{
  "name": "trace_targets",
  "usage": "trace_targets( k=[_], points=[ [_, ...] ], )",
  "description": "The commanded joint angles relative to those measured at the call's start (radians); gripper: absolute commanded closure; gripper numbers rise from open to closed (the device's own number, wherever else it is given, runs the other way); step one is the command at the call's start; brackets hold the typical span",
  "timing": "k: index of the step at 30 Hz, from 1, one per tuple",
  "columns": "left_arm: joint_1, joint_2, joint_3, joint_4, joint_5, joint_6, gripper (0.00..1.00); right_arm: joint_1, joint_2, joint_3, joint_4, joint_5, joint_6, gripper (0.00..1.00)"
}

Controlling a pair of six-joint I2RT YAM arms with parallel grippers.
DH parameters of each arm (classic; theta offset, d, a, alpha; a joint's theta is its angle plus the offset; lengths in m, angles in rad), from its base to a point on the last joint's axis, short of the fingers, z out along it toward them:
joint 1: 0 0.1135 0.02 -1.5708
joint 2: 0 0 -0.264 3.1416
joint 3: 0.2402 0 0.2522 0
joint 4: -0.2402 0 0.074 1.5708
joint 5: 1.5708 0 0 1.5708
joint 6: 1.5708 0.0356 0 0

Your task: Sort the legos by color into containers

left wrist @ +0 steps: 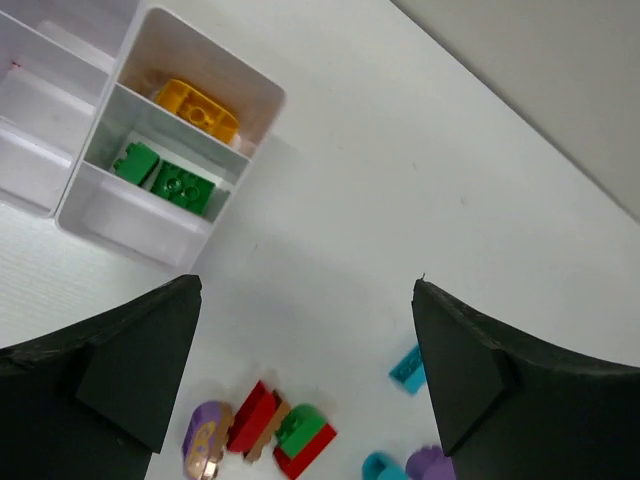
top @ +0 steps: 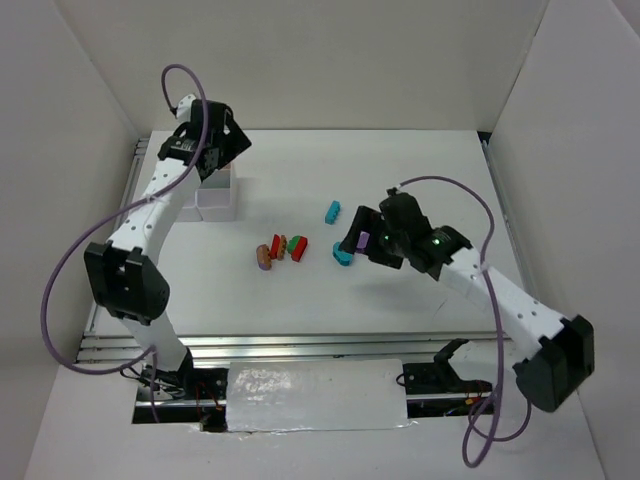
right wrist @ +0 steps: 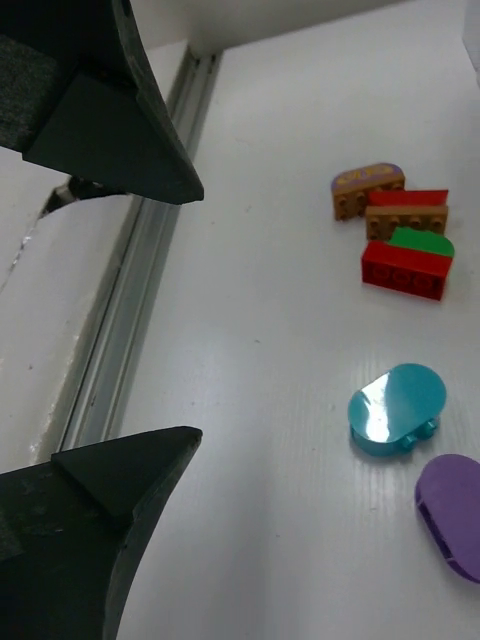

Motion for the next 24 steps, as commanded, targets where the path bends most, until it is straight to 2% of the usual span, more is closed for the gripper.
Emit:
trace_targets(
  k=[1,7,10,16,24],
  points=[
    [-0.044,-0.142,-0.030,-0.101,-0.029,0.111,0.01,0.048,0.151,0.162,-0.057,0.104,-0.016,0.00],
    [-0.060,-0.412,-0.242,-0.180,-0.034,0.101,0.00,0.187,0.465,0.416,-0.077,0.193,0.042,0.02],
    [-0.055,-0.506,-0.286,-0.245,-0.040,0.127,0.00,0.242,0.677,0.561,-0.103,0.238,0.068,0.11],
    [-0.045,-0.613,-0.325,-0.334,0.023,0.203,0.00,0.301,0.942,0.795,-0.191,0.336,0.129,0.22],
    [-0.043,-0.624,-0.244,-0.400,0.112,0.294,0.01,0.307,1.006,0.814,-0.223,0.436,0.146,0.27]
  ],
)
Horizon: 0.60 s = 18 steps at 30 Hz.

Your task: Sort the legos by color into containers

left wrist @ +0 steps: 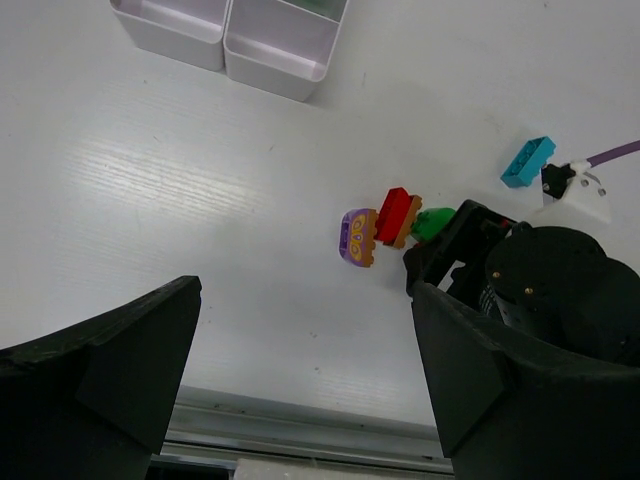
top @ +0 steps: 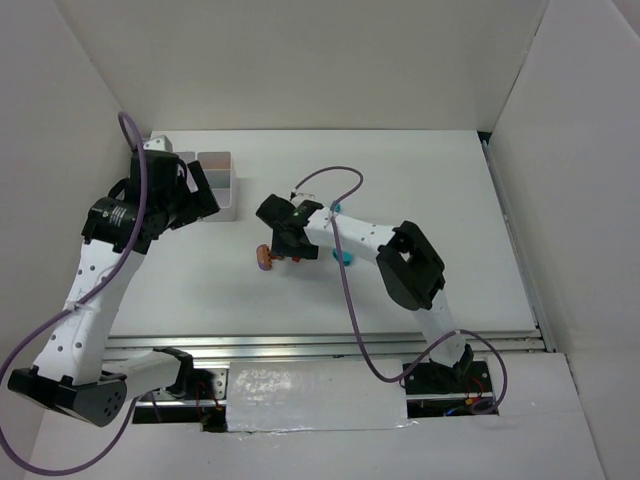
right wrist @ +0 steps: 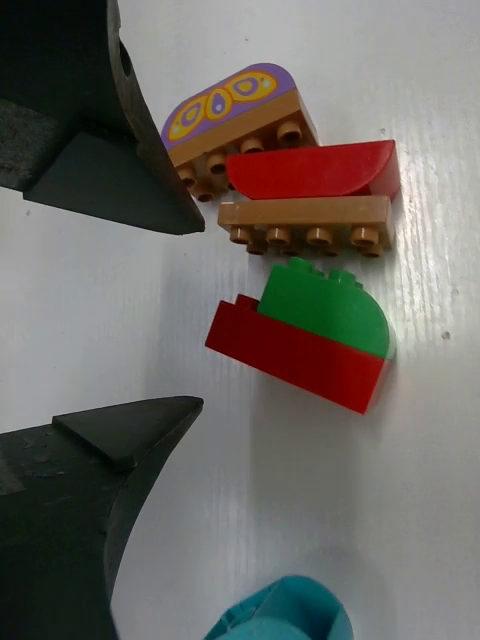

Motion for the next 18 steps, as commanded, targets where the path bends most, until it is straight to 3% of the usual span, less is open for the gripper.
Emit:
trace_targets(
  k=[1,11,18],
  points=[
    [0.006,-0.013,0.045,-0.023,0.045,0.080,0.00,-0.004,-0.017,0.034,-0.039,0.090,0.031,0.27],
    [0.004,0.035,0.051,0.002,0.120,0.111,0.01,-0.041,-0.008,-0.060,0.096,0.037,-0.044,0.32],
    [0.004,0.066,0.065,0.002,0.123,0.136,0.00,-0.073,-0.003,-0.092,0.172,-0.008,-0.090,0.41]
  ],
)
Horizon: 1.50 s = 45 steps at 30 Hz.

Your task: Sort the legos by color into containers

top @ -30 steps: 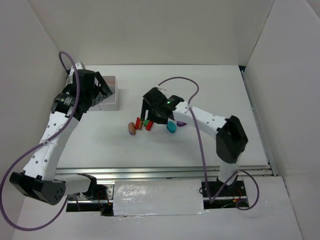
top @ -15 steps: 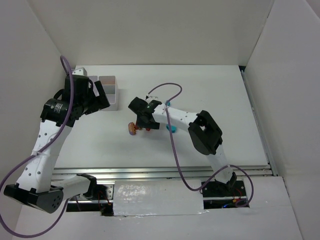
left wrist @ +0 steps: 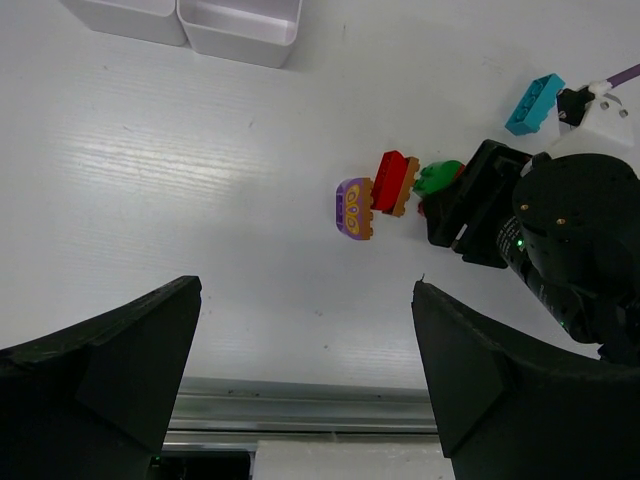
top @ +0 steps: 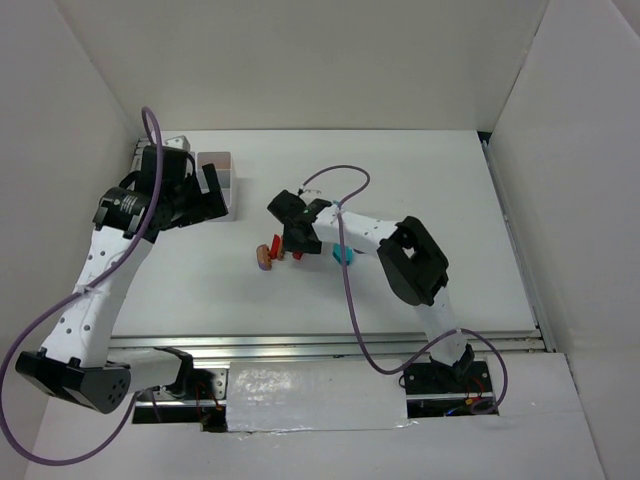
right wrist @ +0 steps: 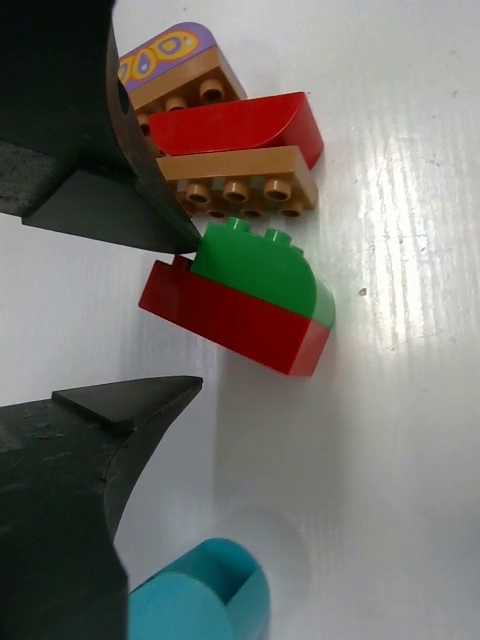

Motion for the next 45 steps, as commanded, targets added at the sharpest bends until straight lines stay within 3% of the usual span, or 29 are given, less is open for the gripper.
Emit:
trace_targets(
  k=[1,12,15,17,21,24,30,33,36,45],
  points=[
    [0.006,0.007,0.042,0.025,0.013,0.036,0.00,-0.019,-0.005,-0.031,0.098,-0.041,-0.032,0.41],
    [0.004,0.020,0.032,0.044,0.039,0.033,0.01,-0.039,0.017,-0.065,0.115,-0.092,-0.055,0.48],
    [0.004,0.020,0.022,0.054,0.045,0.031,0.01,-0.053,0.017,-0.082,0.133,-0.106,-0.058,0.55],
    [0.006,0.020,0.013,0.059,0.050,0.030,0.01,-0.061,0.021,-0.085,0.144,-0.113,-0.089,0.72],
    [0.004,0.028,0.007,0.062,0.067,0.023,0.00,-0.065,0.022,-0.094,0.170,-0.126,-0.143,0.79],
    [0.006,0.024,-0.002,0.082,0.099,0.016,0.01,-0.064,-0.020,-0.157,0.225,-0.153,-0.204,0.99],
    [0.007,0.053,-0.011,0.134,0.228,-0.018,0.00,-0.064,-0.253,-0.381,0.378,-0.218,-0.316,1.00],
    [0.007,0.074,-0.024,0.175,0.318,-0.064,0.00,-0.064,-0.504,-0.525,0.473,-0.297,-0.369,1.00],
    [0.003,0.100,-0.034,0.208,0.425,-0.117,0.00,-0.061,-0.653,-0.594,0.494,-0.327,-0.385,1.00],
    [-0.092,0.178,-0.114,0.470,0.718,-0.322,0.00,-0.064,-0.830,-0.564,0.448,-0.354,-0.382,1.00]
  ],
)
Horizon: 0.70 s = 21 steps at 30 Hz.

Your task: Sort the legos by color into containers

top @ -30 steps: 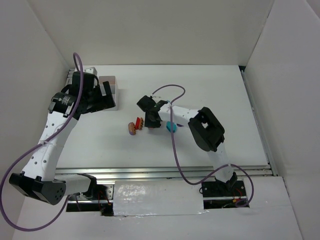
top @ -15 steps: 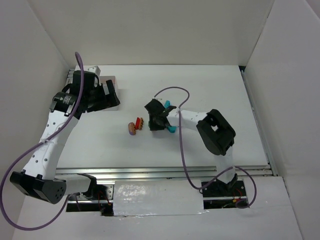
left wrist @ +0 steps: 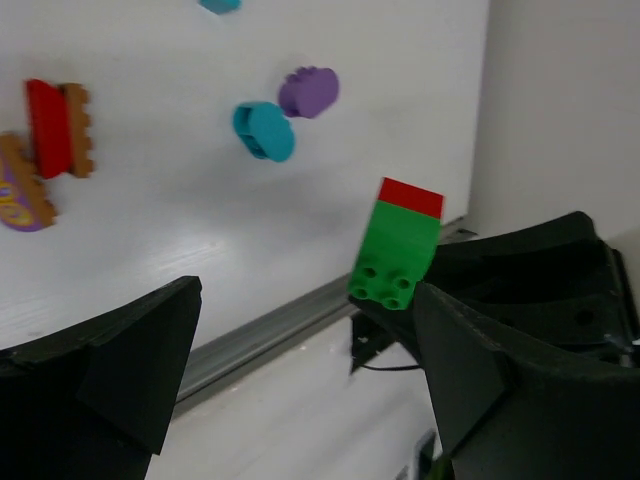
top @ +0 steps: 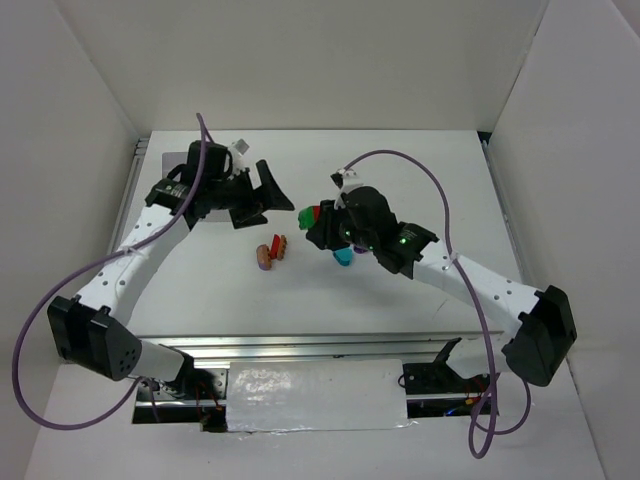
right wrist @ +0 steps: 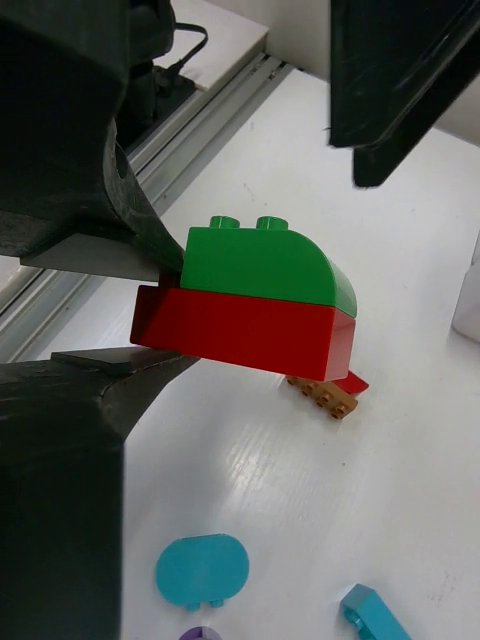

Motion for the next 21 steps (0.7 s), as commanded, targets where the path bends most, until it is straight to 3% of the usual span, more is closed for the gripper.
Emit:
trace_targets(
  k=[1,7,16,18,21],
  points=[
    [-0.035,0.014,-0.011,0.189,0.184,-0.124,0.00,-0.003,-0.006,0.042,-0.009,-0.007,-0.024,1.00],
    [-0.084,0.057,0.017,0.257,0.210,-0.169,0.01,-0.003,-0.015,0.073,-0.042,0.036,-0.034,1.00],
    [-0.139,0.129,0.040,0.223,0.166,-0.154,0.26,-0.003,-0.046,0.079,-0.037,0.073,-0.015,1.00],
    [-0.142,0.142,0.046,0.221,0.164,-0.152,0.27,-0.003,-0.058,0.071,-0.028,0.071,-0.015,1.00],
    [-0.142,0.157,0.051,0.240,0.175,-0.155,0.50,-0.004,-0.069,0.063,-0.017,0.060,-0.009,1.00]
  ],
)
